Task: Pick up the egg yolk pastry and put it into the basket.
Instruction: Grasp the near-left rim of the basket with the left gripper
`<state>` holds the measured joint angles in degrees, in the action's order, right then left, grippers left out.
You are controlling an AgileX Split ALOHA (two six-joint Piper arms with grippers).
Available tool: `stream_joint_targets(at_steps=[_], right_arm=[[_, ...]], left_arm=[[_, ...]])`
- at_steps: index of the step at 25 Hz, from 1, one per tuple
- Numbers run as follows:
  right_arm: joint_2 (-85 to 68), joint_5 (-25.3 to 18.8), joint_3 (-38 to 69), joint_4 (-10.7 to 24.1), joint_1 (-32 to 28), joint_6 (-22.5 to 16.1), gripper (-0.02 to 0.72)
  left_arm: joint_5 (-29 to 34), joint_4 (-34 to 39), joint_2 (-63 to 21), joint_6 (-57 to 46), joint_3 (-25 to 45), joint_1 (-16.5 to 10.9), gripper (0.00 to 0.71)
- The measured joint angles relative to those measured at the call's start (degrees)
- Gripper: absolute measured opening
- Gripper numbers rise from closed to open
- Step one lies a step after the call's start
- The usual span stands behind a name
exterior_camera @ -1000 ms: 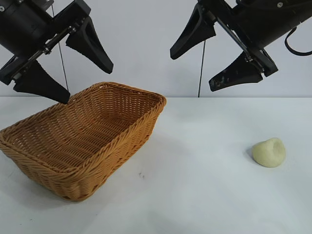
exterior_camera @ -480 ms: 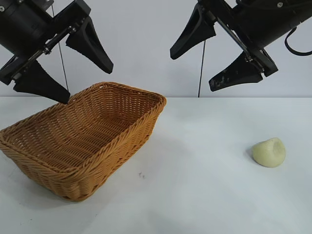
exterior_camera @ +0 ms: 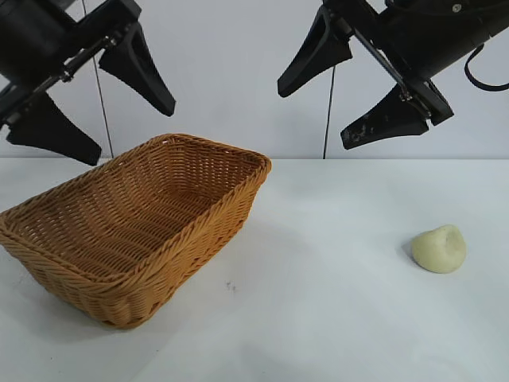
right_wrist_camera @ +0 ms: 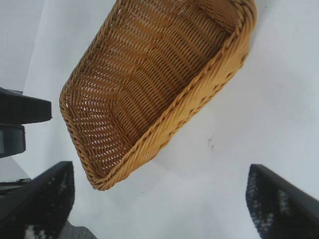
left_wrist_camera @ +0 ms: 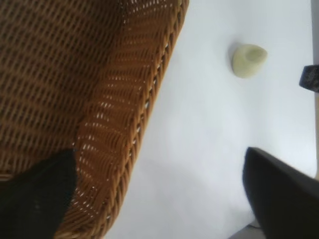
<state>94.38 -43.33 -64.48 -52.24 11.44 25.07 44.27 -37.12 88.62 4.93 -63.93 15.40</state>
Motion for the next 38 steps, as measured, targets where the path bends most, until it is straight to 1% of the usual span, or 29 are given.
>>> stream_joint_targets(at_steps=[3,5,9,10,12,13,14,15,19,22,25,28,30,34,38], right_arm=[[0.00,0.00,0.00,0.00,0.00,0.00,0.642],[0.00,0.00,0.00,0.00,0.00,0.00,0.642],[0.00,0.00,0.00,0.00,0.00,0.00,0.642],[0.00,0.00,0.00,0.00,0.00,0.00,0.642],[0.00,0.00,0.00,0.00,0.00,0.00,0.642],[0.00,0.00,0.00,0.00,0.00,0.00,0.642],[0.00,-0.05,0.00,0.00,0.00,0.00,0.642],[0.00,-0.05,0.00,0.00,0.00,0.00,0.642],[0.00,-0.27,0.00,0.00,0.00,0.00,0.642],[0.00,-0.43,0.00,0.00,0.00,0.00,0.642],[0.00,-0.48,0.00,0.00,0.00,0.00,0.642],[0.00,-0.99,0.00,0.00,0.00,0.00,0.642],[0.00,-1.21,0.00,0.00,0.00,0.00,0.642],[0.00,-1.26,0.00,0.00,0.00,0.00,0.642],[0.00,-1.26,0.00,0.00,0.00,0.00,0.642]], left_arm=[[1.42,5.69,-3.76,-7.61,0.00,0.08,0.697],[2.66,8.83,-5.98,-12.94,0.14,0.63,0.697],[2.86,16.10,-10.58,-27.27,2.77,3.23,0.697],[2.86,16.10,-10.58,-27.27,2.77,3.23,0.697],[2.68,21.44,-11.84,-36.67,5.00,5.24,0.697],[2.67,26.19,-12.22,-45.47,7.12,6.92,0.697],[2.62,28.20,-12.22,-49.96,8.26,7.48,0.697],[2.48,29.56,-12.22,-53.94,9.23,7.70,0.697],[0.76,34.01,-12.22,-64.66,10.75,7.77,0.697],[0.13,34.85,-12.28,-70.32,10.75,7.77,0.697],[-0.01,34.89,-11.51,-73.53,10.87,7.77,0.697],[-0.07,34.89,-8.22,-75.09,11.04,7.77,0.697],[-0.28,34.59,-5.62,-76.38,11.04,7.18,0.697],[-1.36,31.97,-1.19,-74.55,11.15,4.41,0.697],[-2.99,30.56,1.97,-73.22,11.15,4.07,0.697]])
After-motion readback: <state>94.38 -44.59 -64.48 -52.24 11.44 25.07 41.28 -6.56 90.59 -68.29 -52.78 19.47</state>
